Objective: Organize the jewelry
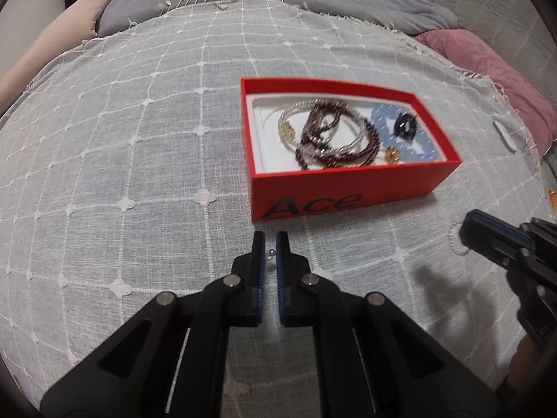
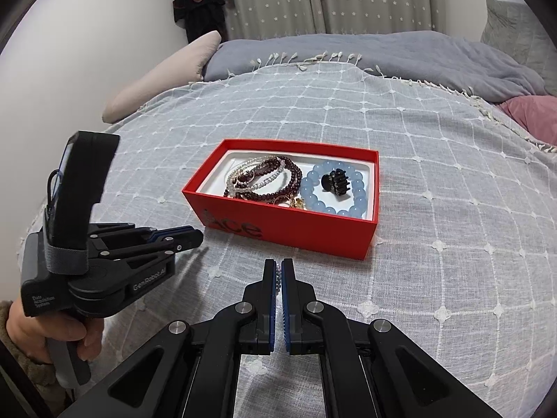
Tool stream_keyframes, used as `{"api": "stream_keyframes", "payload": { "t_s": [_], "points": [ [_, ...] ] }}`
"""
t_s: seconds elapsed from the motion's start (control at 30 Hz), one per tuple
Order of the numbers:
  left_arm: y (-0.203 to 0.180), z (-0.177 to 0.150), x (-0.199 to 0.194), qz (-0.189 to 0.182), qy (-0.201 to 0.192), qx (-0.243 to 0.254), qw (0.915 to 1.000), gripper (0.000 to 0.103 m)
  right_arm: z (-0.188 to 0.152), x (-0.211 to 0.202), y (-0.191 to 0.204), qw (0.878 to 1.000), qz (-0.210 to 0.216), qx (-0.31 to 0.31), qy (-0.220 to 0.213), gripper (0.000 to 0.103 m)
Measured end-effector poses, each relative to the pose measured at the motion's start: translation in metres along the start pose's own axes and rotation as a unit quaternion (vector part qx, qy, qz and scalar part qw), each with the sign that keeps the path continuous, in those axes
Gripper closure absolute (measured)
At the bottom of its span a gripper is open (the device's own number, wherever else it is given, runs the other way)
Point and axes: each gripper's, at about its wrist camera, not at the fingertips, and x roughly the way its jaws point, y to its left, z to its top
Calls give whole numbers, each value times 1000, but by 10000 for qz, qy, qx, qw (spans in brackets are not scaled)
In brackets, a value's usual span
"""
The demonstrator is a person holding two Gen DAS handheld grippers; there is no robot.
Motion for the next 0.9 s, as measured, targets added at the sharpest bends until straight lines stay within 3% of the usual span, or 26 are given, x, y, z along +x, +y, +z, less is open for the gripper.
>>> {"api": "stream_keyframes", "payload": {
  "t_s": [0.2, 0.57, 0.9],
  "points": [
    [11, 16, -32, -412, -496, -282, 9975, 96, 13, -15, -5, 9997, 52, 38, -232, 100],
    [15, 44, -22, -748, -760, -593, 9925, 96, 50, -6, -16, 9984, -16, 112, -554, 100],
    [2, 56, -6, -520, -818, -295, 9949, 96, 60, 20, -27, 9987, -79, 196, -472, 100]
  ]
}}
